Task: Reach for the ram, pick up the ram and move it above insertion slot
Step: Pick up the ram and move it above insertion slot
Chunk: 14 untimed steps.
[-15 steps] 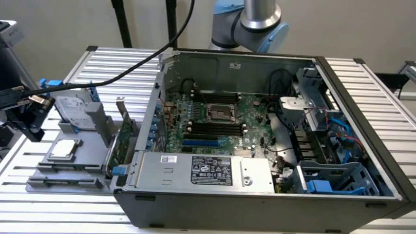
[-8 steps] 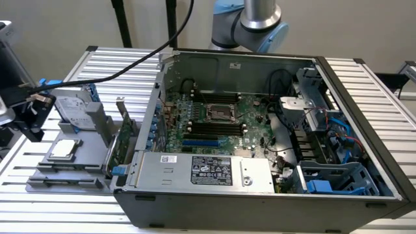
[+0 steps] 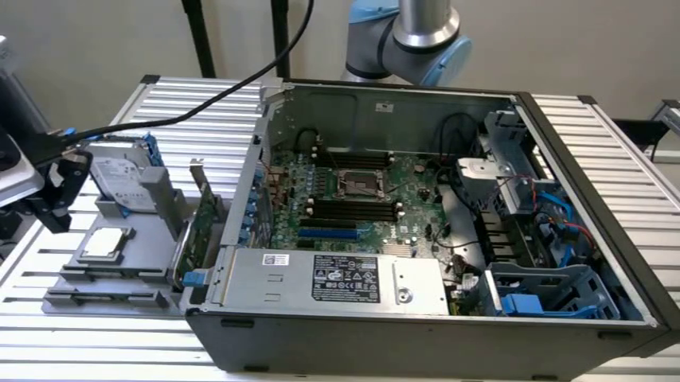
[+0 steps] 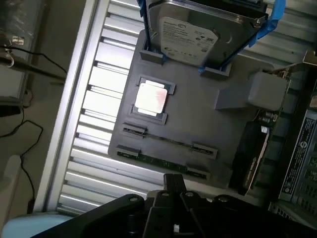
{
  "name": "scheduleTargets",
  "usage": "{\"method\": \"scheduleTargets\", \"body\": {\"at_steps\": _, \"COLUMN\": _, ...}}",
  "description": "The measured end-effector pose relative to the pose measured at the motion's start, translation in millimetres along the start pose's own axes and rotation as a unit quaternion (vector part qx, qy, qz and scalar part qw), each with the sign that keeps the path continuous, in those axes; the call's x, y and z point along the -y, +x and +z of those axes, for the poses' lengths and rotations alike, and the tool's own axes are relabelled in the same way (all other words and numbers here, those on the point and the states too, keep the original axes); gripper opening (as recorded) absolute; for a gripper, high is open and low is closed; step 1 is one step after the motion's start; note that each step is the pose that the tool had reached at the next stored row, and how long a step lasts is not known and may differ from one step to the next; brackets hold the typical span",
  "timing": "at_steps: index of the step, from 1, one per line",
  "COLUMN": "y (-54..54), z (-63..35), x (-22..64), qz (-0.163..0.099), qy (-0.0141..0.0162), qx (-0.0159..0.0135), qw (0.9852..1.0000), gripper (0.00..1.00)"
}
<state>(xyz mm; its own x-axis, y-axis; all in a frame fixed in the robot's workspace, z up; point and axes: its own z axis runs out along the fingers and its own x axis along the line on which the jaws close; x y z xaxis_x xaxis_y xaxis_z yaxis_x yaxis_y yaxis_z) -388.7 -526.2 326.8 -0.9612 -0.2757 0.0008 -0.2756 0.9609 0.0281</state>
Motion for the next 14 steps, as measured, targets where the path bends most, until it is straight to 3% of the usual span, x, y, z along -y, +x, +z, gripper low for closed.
{"method": "scheduleTargets", "body": {"at_steps": 4, "y": 0.0, "z": 0.8, "x": 0.0, "qz": -0.037, "qy": 0.0, "qx": -0.001, "qw": 0.9993, "gripper": 0.11}}
{"method": "scheduleTargets", "body": {"at_steps": 7, "y": 0.0, "z": 1.3, "x": 0.0, "qz": -0.064, "qy": 0.0, "qx": -0.0018, "qw": 0.998, "gripper": 0.11}}
{"method": "scheduleTargets", "body": {"at_steps": 10, "y": 0.0, "z": 1.9, "x": 0.0, "qz": -0.091, "qy": 0.0, "qx": -0.0025, "qw": 0.9958, "gripper": 0.11}}
{"method": "scheduleTargets", "body": {"at_steps": 14, "y": 0.0, "z": 2.8, "x": 0.1, "qz": -0.127, "qy": 0.0001, "qx": -0.0035, "qw": 0.9919, "gripper": 0.11}}
